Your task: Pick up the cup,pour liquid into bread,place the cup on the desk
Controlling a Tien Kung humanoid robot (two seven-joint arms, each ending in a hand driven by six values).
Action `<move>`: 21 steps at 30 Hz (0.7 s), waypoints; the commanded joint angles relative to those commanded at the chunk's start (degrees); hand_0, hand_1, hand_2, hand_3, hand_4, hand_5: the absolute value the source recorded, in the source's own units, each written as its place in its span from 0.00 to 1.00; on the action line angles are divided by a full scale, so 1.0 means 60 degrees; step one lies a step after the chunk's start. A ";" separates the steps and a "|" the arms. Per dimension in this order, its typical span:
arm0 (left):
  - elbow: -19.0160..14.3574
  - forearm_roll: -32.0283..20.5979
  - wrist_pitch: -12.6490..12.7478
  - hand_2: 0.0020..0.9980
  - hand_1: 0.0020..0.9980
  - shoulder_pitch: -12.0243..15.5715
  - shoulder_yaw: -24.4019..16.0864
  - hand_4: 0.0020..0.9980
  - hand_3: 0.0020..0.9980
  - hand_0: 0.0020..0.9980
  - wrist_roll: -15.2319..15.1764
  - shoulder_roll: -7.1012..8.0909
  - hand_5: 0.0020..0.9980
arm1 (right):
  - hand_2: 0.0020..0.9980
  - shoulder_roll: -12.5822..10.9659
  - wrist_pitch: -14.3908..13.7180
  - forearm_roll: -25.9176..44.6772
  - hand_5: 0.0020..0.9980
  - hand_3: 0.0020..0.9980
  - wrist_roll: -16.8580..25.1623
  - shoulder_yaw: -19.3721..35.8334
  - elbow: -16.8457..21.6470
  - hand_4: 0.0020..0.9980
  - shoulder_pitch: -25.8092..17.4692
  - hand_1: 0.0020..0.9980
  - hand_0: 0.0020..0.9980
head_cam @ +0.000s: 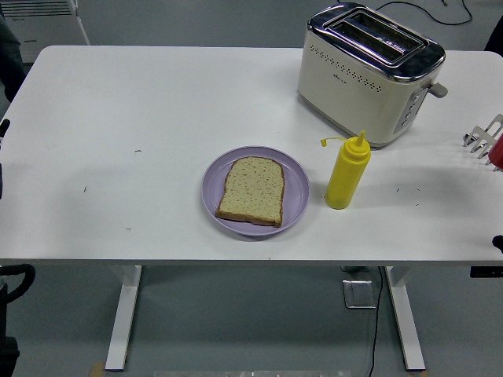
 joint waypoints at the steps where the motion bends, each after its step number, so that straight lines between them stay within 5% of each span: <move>1: 0.0001 -0.0001 0.0000 0.76 0.74 0.0002 0.0004 0.67 0.68 0.72 -0.0002 0.0000 1.00 | 0.25 0.0041 -0.0027 0.0082 0.30 0.32 0.0093 -0.0100 -0.0095 0.80 -0.0013 0.13 0.13; 21: 0.0017 0.0000 0.0006 0.76 0.75 0.0071 0.0067 0.67 0.68 0.72 -0.0008 0.0011 1.00 | 0.26 0.1203 -0.0218 0.1105 0.30 0.33 0.0932 -0.2308 -0.1420 0.78 0.0518 0.15 0.16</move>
